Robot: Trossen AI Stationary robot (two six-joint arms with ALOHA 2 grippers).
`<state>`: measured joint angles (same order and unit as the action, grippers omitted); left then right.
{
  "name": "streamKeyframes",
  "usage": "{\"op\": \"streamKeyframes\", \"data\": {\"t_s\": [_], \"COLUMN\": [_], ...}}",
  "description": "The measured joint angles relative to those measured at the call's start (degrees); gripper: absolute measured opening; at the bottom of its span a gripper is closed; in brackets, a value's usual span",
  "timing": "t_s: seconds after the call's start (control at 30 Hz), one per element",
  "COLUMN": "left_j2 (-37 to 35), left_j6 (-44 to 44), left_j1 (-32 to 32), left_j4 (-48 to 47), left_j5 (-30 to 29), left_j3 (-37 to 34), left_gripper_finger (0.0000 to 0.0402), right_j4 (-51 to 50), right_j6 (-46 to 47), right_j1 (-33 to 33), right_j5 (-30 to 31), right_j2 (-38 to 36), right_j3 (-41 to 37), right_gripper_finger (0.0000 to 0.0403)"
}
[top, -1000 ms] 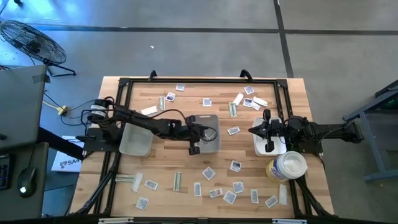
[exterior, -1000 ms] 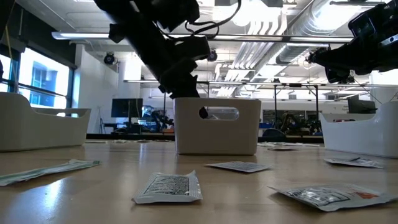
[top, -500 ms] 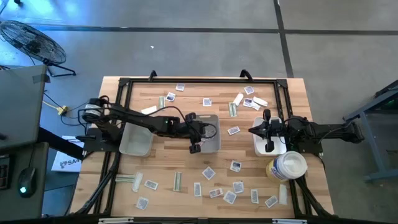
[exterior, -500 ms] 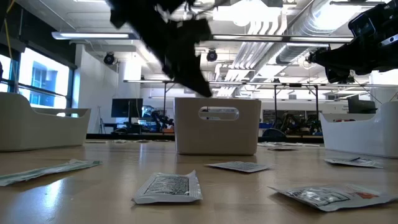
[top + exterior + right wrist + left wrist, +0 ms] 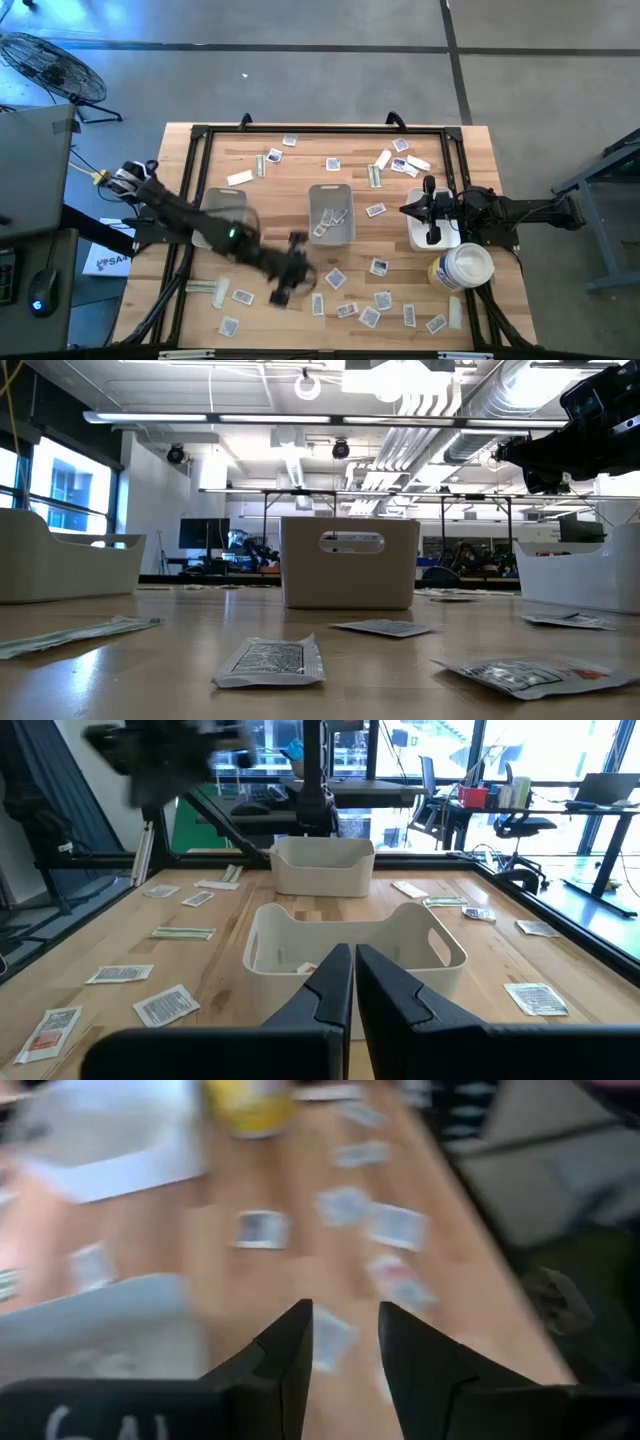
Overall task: Pick & Place First Aid Supplies
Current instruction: Put the bandage pack into the left gray bin
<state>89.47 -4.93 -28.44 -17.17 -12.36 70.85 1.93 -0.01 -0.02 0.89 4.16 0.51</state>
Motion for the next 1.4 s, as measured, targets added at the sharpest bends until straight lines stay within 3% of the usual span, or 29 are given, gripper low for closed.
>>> {"op": "streamKeyframes", "data": {"t_s": [0.13, 0.3, 0.47, 0.87, 1.17, 1.4], "left_j2": [2.8, 5.2, 7.1, 13.7, 14.6, 15.7], "left_j6": [-1.4, -7.1, -13.4, -19.2, -18.9, -18.9], "left_j1": [-6.0, -8.9, -8.0, -8.4, -13.0, -14.8], "left_j4": [-0.5, 0.4, 1.2, 1.3, -4.3, -3.0], "left_j5": [-2.0, -7.4, -7.5, -7.7, -7.3, -6.3], "left_j3": [-0.8, -2.8, -4.2, -5.0, -5.0, -5.0], "left_gripper_finger": [0.0115, 0.0115, 0.0115, 0.0115, 0.0115, 0.0115], "right_j4": [0.0, 0.1, 3.0, 3.5, 3.4, 3.5], "right_j6": [0.0, 0.0, 0.2, 0.1, 0.0, 0.0], "right_j1": [0.0, 0.0, 0.0, 0.0, 0.0, 0.0], "right_j5": [0.0, 0.0, 0.0, 0.0, 0.0, 0.0], "right_j2": [0.0, 0.0, 0.0, 0.0, 0.0, 0.0], "right_j3": [0.0, 0.0, 0.0, 0.0, 0.0, 0.0], "right_gripper_finger": [0.0012, 0.0012, 0.0012, 0.0012, 0.0012, 0.0012]}}
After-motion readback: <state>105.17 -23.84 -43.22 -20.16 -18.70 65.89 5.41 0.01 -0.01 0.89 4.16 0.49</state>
